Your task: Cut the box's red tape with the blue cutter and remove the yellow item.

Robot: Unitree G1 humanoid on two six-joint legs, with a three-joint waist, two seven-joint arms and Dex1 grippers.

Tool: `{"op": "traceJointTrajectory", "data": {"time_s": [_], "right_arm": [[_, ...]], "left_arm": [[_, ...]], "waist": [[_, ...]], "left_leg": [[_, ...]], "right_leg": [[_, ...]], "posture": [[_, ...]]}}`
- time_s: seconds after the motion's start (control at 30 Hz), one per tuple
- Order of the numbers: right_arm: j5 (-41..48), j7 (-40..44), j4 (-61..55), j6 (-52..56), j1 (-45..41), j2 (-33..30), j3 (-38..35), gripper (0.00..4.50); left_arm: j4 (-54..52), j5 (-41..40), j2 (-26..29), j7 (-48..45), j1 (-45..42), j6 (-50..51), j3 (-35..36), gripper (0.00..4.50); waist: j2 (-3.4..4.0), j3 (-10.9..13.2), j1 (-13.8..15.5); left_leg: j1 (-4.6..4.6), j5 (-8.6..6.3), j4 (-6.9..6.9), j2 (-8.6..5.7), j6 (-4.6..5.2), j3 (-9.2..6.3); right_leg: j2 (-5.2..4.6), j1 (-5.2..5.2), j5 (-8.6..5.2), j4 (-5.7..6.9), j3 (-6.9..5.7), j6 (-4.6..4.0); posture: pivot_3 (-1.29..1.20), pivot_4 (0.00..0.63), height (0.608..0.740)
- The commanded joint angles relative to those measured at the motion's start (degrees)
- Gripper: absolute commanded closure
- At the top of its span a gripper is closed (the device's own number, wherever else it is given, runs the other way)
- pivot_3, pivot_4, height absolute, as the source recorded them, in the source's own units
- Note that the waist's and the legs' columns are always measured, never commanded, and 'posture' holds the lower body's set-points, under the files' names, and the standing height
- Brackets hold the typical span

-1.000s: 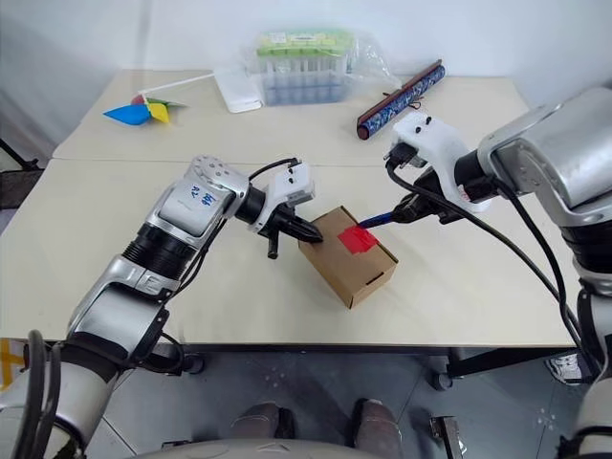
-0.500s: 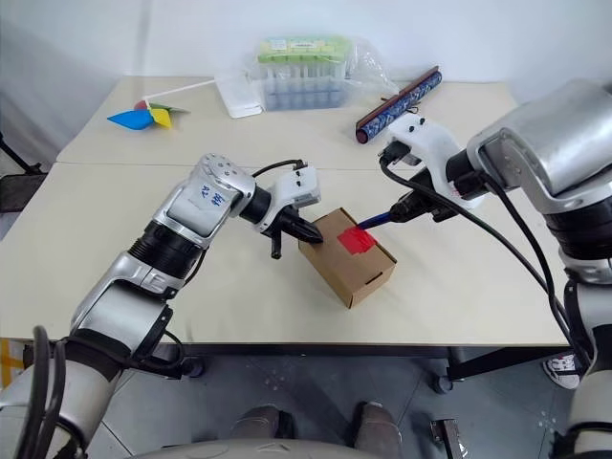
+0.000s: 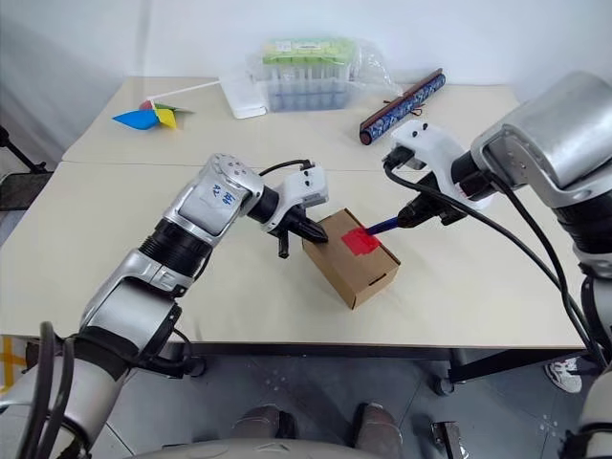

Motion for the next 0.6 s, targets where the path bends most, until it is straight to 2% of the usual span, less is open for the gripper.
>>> {"op": "traceJointTrajectory", "data": {"time_s": [0.03,0.6], "right_arm": [[0.0,2.6,-1.6,1.3,-0.5,-2.3,3.0,4.35],[-4.1,11.5,-6.2,-1.6,-2.3,-9.3,8.0,4.35]], "left_arm": [[5.0,3.9,-1.0,2.9,3.6,2.5,-4.8,4.5],[7.2,3.9,-1.8,3.7,3.2,1.9,-4.4,4.5]], "waist": [[0.0,0.0,0.0],[0.07,-0.3,0.0]], "left_leg": [[0.0,-0.01,0.0,0.0,0.02,-0.03],[-0.02,-0.02,0.04,0.02,0.15,-0.06]], "right_leg": [[-0.02,0.01,0.0,-0.01,0.0,0.0],[-0.13,0.11,0.01,-0.25,0.02,0.02]], "posture": [[0.0,0.15,0.74],[0.0,0.15,0.74]]}}
